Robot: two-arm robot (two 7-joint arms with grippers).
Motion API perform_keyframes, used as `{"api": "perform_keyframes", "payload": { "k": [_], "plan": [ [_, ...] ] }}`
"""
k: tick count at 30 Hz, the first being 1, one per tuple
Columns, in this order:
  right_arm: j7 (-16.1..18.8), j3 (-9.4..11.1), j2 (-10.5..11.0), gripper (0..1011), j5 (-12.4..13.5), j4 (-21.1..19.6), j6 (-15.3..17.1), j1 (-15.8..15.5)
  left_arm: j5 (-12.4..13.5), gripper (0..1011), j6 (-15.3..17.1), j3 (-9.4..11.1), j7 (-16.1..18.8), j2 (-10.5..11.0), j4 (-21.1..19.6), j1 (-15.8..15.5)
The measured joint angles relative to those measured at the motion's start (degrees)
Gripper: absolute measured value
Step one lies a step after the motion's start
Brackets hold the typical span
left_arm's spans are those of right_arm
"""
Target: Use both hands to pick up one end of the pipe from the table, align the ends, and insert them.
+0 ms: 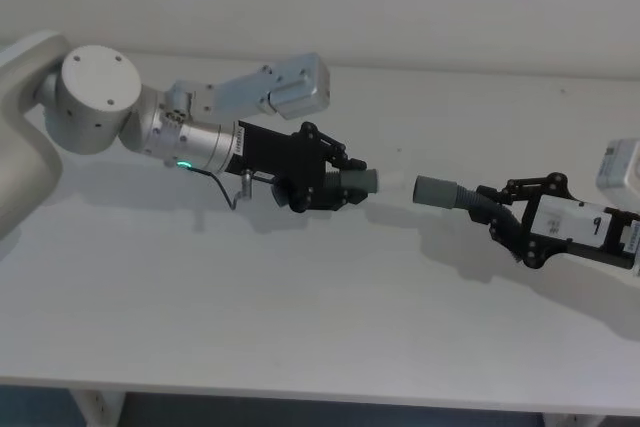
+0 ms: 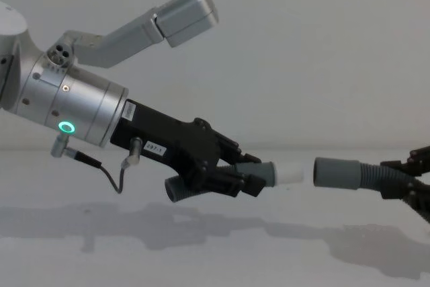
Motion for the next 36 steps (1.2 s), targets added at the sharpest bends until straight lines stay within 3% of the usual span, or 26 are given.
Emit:
{"api": "perform_keyframes", "payload": {
  "k": [14, 36],
  "plan": [
    [-0.01, -0.46, -0.37, 227, -0.6, 0.63, 0.03, 0.59, -0.38, 358, 0.29, 0.32, 0.02, 0.47, -0.45, -0.05],
    [-0.24, -0.69, -1.0, 227, -1.06, 1.48, -0.11, 1.18, -0.89, 357, -0.75, 1.17, -1.3, -1.0, 1.55, -1.44]
  ]
}}
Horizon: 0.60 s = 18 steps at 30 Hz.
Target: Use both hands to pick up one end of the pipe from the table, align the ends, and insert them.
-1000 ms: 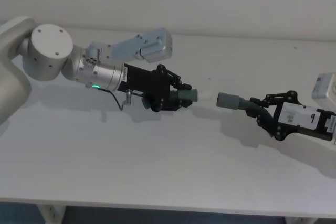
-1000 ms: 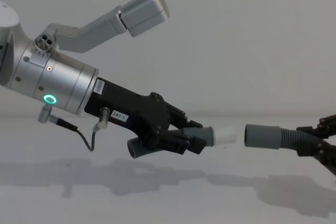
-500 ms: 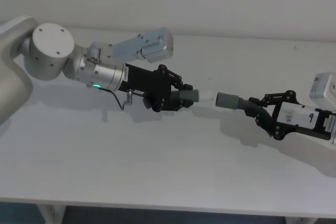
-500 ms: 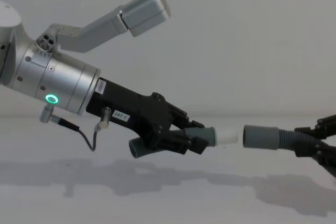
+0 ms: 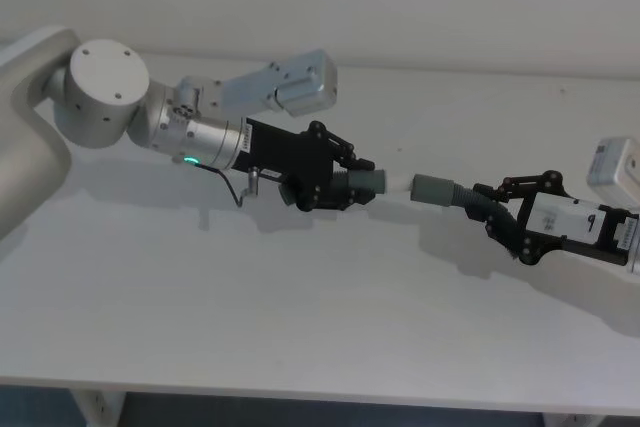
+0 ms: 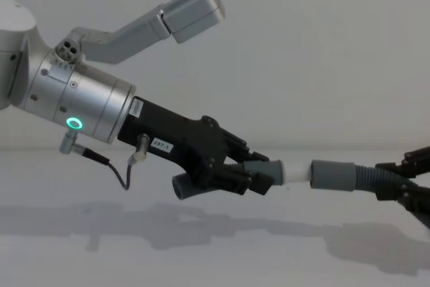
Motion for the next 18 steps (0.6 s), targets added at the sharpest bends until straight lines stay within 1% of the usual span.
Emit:
{"api": "perform_keyframes", "payload": {
  "k": [18],
  "plan": [
    [-0.3, -0.2, -0.54, 227, -0.63, 0.95, 0.35, 0.57, -0.37, 357, -0.02, 0.62, -0.71, -0.21, -0.08, -0.48]
  ]
}}
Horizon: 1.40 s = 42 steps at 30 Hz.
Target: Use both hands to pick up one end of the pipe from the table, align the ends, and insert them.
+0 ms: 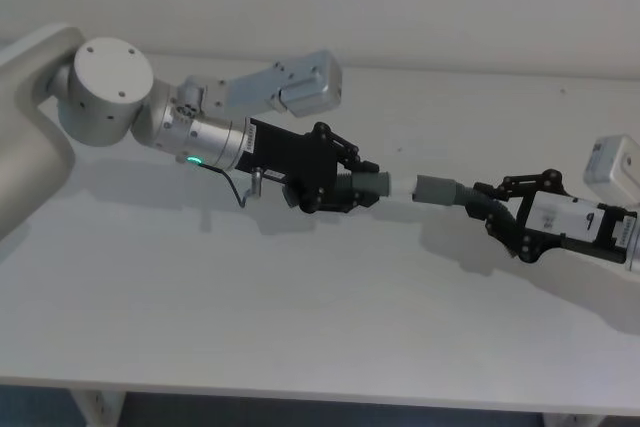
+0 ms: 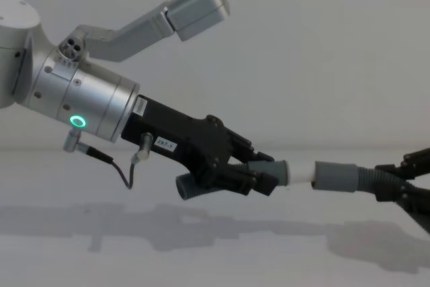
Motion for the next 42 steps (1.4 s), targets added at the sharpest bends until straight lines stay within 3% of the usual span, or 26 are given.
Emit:
{"api": "perform_keyframes", "payload": {
  "k": [42],
  "plan": [
    [1.32, -0.23, 0.08, 227, 1.34, 0.8, -0.77, 0.81, 0.68, 357, 1.0, 1.1, -0.26, -2.02, 2.71, -1.2]
  ]
}}
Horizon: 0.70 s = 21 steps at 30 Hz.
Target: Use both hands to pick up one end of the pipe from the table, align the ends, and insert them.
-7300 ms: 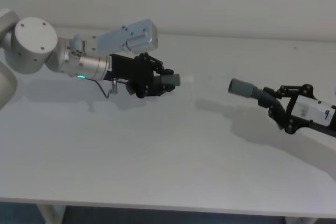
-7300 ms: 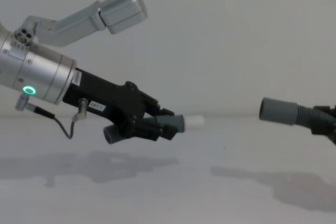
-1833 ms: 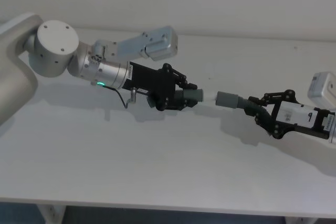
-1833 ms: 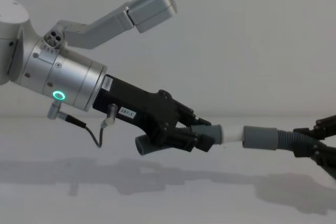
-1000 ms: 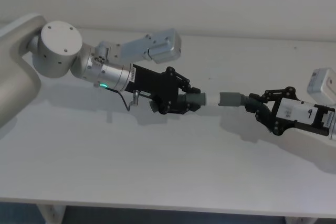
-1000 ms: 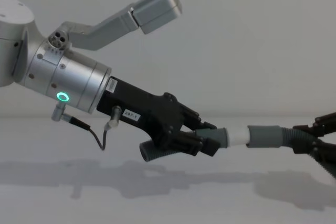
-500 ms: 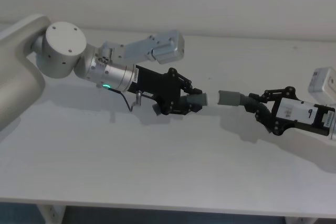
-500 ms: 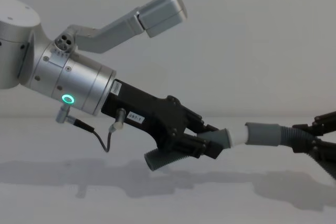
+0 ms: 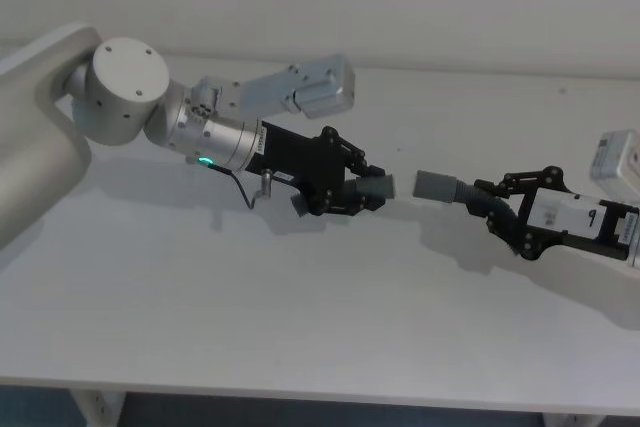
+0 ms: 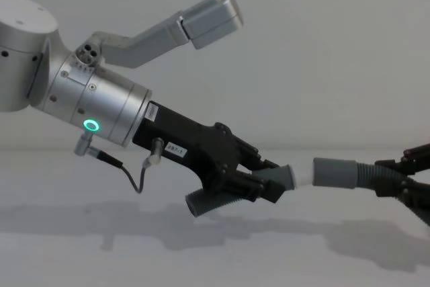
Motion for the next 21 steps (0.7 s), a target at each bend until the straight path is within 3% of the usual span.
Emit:
{"api": "perform_keyframes", "payload": {
  "k": [21],
  "plan": [
    [0.69, -0.21, 0.26, 227, 0.24, 0.14, -0.69, 0.08, 0.66, 357, 0.74, -0.06, 0.74, -0.25, 0.36, -0.29]
  ]
}}
